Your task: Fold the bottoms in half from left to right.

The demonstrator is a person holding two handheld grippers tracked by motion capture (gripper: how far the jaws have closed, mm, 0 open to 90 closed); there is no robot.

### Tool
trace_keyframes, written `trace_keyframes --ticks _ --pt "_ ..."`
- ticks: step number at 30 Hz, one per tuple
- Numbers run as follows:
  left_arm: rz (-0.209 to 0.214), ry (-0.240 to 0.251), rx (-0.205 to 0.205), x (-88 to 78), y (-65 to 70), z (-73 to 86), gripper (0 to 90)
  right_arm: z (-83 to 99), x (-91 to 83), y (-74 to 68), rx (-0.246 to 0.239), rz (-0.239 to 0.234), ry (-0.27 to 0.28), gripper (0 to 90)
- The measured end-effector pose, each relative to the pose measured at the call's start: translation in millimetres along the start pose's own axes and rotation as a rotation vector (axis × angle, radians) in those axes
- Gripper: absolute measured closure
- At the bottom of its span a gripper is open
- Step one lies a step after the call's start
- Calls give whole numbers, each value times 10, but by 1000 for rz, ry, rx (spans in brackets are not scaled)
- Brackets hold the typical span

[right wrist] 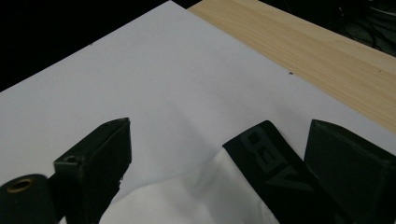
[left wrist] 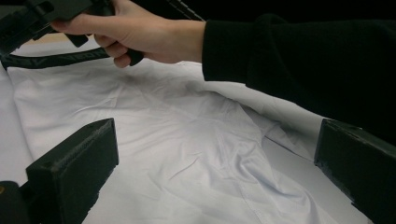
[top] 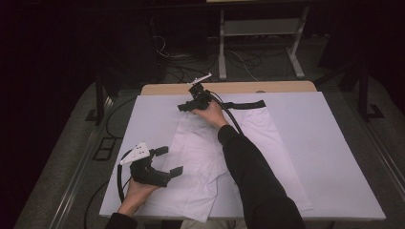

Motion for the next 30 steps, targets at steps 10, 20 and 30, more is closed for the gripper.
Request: trace_keyframes --ticks 10,20,30 --pt "2 9 -9 -5 -7 1 0 46 146 93 36 11 -1 140" --pt "2 8 -9 -3 -8 2 0 73 226 93 21 37 -34 390" --pt "0 7 -10 2 -18 2 0 70 275 56 -2 109 -58 541"
Point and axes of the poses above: each handheld gripper's, and its own axes: x roughly forward along the jaws, z roughly out of its underside, y roughly to its right, the point moved 1 cm from there along x, roughly forward along the jaws, and after that the axes turned 3 degrees about -x, right-handed, at the moved point
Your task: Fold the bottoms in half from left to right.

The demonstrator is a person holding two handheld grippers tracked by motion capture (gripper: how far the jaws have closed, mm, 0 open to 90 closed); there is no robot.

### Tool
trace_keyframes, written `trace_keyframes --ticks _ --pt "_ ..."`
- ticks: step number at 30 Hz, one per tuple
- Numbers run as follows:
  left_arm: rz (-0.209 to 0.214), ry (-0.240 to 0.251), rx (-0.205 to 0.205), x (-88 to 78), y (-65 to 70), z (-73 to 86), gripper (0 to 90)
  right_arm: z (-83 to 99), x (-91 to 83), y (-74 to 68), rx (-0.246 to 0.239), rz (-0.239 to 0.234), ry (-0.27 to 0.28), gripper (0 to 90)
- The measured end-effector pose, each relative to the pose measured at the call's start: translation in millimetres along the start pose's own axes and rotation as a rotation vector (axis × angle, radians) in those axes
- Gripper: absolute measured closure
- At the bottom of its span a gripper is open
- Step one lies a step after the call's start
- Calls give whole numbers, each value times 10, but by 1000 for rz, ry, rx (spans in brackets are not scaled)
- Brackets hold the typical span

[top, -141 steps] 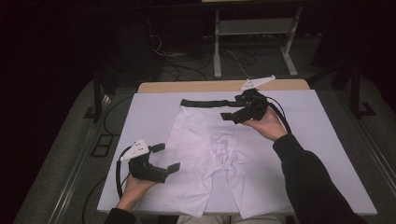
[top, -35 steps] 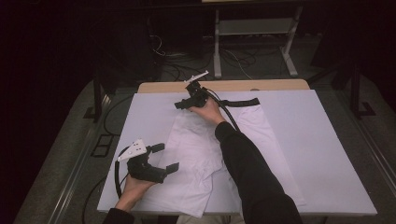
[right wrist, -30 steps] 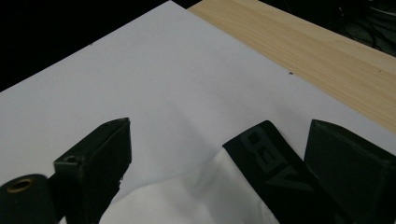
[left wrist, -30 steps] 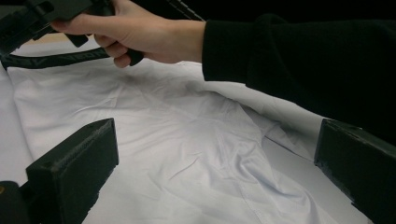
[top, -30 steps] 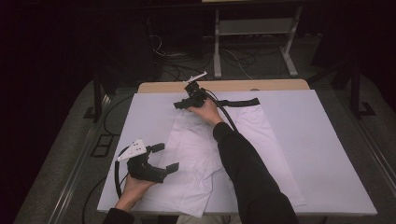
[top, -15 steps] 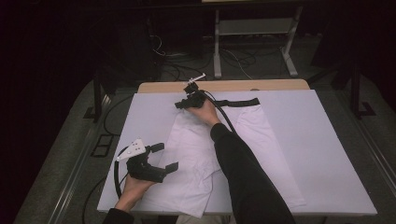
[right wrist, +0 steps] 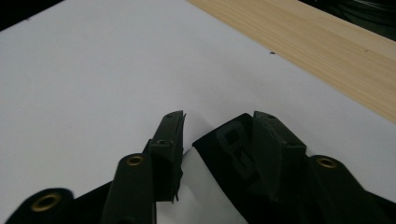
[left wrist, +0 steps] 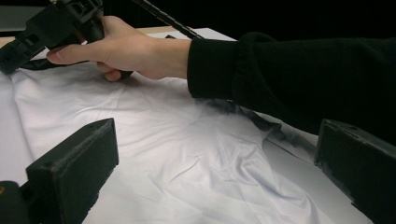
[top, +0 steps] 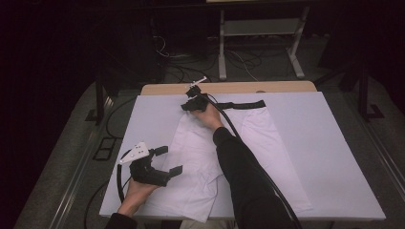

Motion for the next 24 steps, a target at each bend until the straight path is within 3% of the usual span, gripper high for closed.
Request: trace_keyframes --ticks 5,12,18,24 --pt "0 2 1 -5 11 0 0 -26 8 -66 -29 57 -25 652" --pt "-11 -5 -2 -14 5 6 0 -29 -30 -43 28 14 -36 843" --pt "-31 -13 3 -31 -4 10 0 -24 -80 -39 70 -3 -36 858" --pt "-80 -18 -20 -76 -47 26 0 0 -157 -54 99 -26 -7 859"
Point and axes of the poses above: each handheld gripper's, and its own axes: x roughly forward along the jaws, z roughly out of its underside, y roughly to its right, the point moved 1 cm from there along x, roughly forward along the jaws, and after that the axes turned 3 degrees about -x, right-handed, at the moved point
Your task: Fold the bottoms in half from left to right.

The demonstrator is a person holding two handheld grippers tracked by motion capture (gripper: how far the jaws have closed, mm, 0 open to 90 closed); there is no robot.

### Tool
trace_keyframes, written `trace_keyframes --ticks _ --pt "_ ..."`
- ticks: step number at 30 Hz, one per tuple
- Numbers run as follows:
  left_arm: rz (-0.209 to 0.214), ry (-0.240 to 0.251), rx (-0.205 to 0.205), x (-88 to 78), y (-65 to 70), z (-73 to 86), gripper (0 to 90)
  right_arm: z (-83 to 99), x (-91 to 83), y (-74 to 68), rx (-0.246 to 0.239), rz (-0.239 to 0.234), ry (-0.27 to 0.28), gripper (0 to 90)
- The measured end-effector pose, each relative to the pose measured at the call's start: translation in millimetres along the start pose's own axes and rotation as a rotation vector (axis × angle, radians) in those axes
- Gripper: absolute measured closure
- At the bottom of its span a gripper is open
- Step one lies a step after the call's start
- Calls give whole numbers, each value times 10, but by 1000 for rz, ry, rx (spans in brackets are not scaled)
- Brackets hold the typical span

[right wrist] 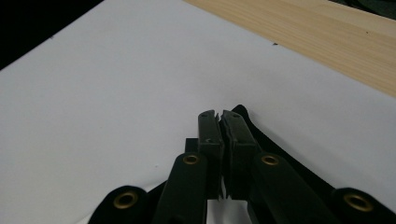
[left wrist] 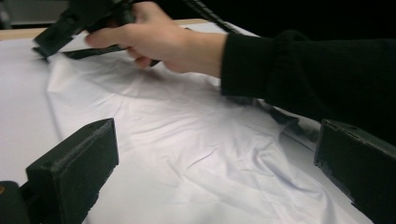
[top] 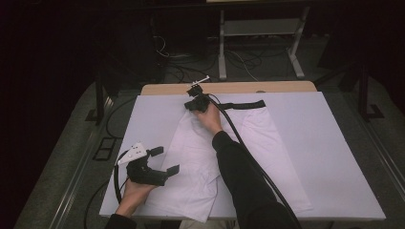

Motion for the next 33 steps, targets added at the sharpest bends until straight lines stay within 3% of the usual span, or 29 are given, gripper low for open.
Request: trace_keyframes --ticks 5,9,13,24,33 --pt "-4 -19 -31 17 -33 8 0 28 -69 -9 -8 -18 16 860" --pt "-8 -71 -15 5 -16 3 0 51 -99 -52 -44 -25 13 860" --pt "-18 -116 -13 -61 -29 53 0 78 -125 -74 -46 -34 21 860" --pt "-60 -174 -57 -339 -88 226 0 91 -181 -95 -59 -43 33 860" --pt "-63 -193 -64 -418 -96 281 0 81 -256 -78 -63 -44 48 860"
Point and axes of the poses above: each handheld gripper's, and its own axes: x roughly forward along the jaws, z roughly out of its underside, y roughly to its right, the point moved 1 cm from there along x, roughly forward along the jaws, and after that the axes turned 3 degrees about -x, right-handed, at the moved point
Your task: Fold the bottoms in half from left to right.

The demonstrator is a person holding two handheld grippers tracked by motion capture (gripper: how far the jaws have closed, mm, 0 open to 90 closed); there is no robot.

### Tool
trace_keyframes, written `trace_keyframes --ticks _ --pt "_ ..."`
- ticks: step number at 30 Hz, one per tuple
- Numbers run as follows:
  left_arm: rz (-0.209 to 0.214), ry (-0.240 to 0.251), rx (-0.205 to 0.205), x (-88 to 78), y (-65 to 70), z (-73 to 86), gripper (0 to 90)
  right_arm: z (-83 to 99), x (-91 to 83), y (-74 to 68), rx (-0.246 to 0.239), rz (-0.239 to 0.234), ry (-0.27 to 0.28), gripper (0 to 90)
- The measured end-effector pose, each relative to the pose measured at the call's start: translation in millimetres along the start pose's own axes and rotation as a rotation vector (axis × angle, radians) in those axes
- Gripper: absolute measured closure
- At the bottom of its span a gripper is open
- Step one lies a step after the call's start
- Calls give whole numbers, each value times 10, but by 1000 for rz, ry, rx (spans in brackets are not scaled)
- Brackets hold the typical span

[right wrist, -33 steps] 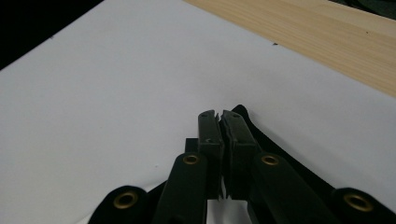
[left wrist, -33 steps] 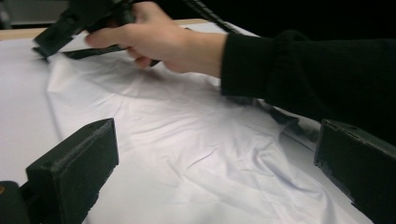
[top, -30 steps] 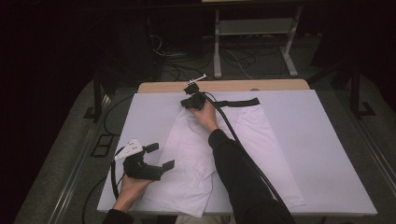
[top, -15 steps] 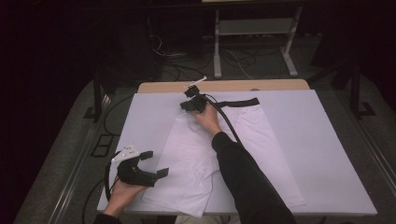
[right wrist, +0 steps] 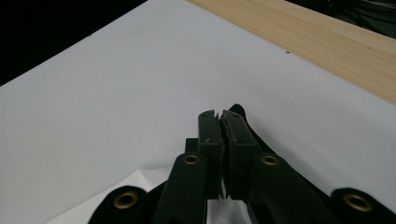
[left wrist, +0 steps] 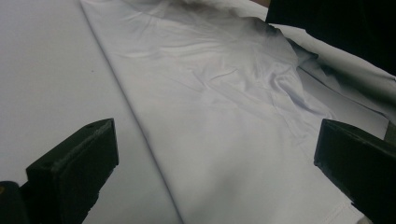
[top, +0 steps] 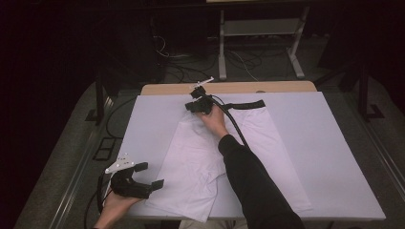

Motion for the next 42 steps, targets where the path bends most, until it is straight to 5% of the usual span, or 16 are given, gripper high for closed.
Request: trace_keyframes --ticks 20,29,42 --pt "-2 -120 -30 -189 -53 175 0 28 18 -10 -5 -2 2 860" --pt "38 -197 -17 -223 8 229 0 23 5 -6 -5 -2 3 860" --pt "103 -263 -28 -248 27 300 139 18 -18 -1 -8 5 5 860"
Point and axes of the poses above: each handheld gripper's, and its own axes: x roughly forward along the jaws, z roughly out of its underside, y roughly to its right, the point moved 1 cm from there along x, roughly forward along the jaws, and after that the axes turned 3 degrees about -x, right-handed, at the moved point
